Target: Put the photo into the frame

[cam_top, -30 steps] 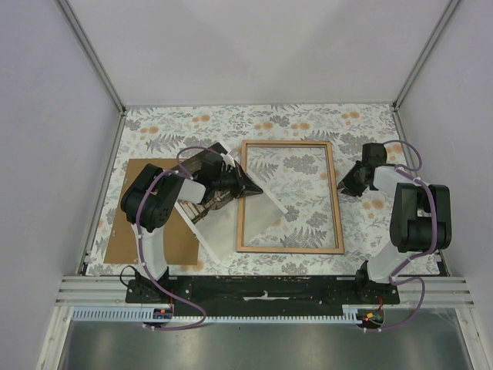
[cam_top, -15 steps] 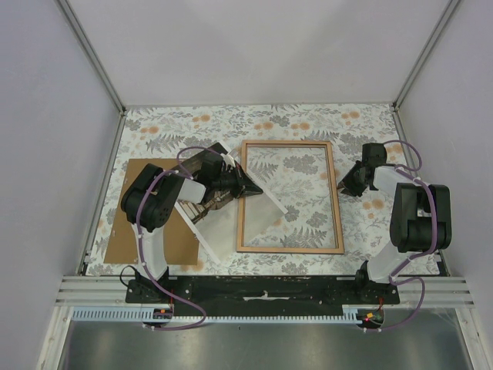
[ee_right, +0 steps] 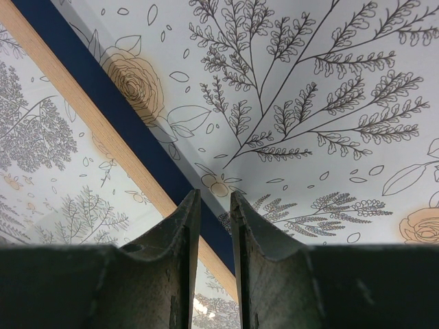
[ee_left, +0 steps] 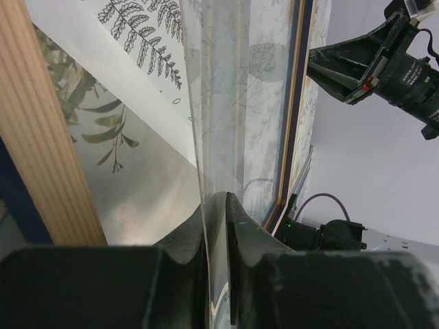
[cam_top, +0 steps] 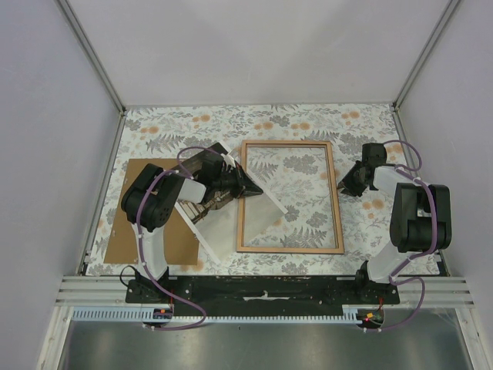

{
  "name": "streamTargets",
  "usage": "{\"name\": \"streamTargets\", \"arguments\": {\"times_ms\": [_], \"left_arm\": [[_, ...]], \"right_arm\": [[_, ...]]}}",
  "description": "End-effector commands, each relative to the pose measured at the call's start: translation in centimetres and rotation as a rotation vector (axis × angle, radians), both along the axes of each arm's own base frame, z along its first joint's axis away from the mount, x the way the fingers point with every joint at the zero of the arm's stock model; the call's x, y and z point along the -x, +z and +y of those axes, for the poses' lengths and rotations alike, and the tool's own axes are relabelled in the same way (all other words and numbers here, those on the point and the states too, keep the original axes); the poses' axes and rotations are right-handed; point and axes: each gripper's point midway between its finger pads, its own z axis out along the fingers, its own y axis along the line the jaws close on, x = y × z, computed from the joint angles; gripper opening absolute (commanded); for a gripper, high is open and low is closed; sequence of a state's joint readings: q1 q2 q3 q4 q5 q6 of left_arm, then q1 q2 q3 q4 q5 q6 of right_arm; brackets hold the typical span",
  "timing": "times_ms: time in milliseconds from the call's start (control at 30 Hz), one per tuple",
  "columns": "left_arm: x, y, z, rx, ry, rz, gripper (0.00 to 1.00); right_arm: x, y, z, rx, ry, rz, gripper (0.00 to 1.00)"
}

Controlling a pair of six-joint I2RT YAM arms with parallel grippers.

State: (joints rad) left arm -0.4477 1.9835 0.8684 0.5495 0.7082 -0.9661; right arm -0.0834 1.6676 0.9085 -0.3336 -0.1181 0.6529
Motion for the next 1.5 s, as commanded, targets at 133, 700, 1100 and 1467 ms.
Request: {"name": "streamTargets", "arguments": {"times_ms": [133, 700, 1100, 1467], "left_arm": [[-0.33, 0.72, -0.78, -0.006, -0.034, -0.067, 0.18], [-0.32, 0.77, -0.70, -0.020, -0.042, -0.074, 0.27], [-0.53, 1.19, -0.63, -0.038, -0.046, -0.088, 0.35], [-0.45, 1.10, -0.52, -0.049, -0.049, -0.087, 0.39]], "right_arm": [[0.84, -0.71, 0.56, 0.001, 0.030, 0.042, 0.32], [0.78, -0.67, 0.52, 0.003, 0.031, 0.041, 0.32], [0.98, -0.78, 0.49, 0.006, 0.034, 0.045, 0.32], [0.92, -0.74, 0.44, 0.009, 0.032, 0.044, 0.32]]}}
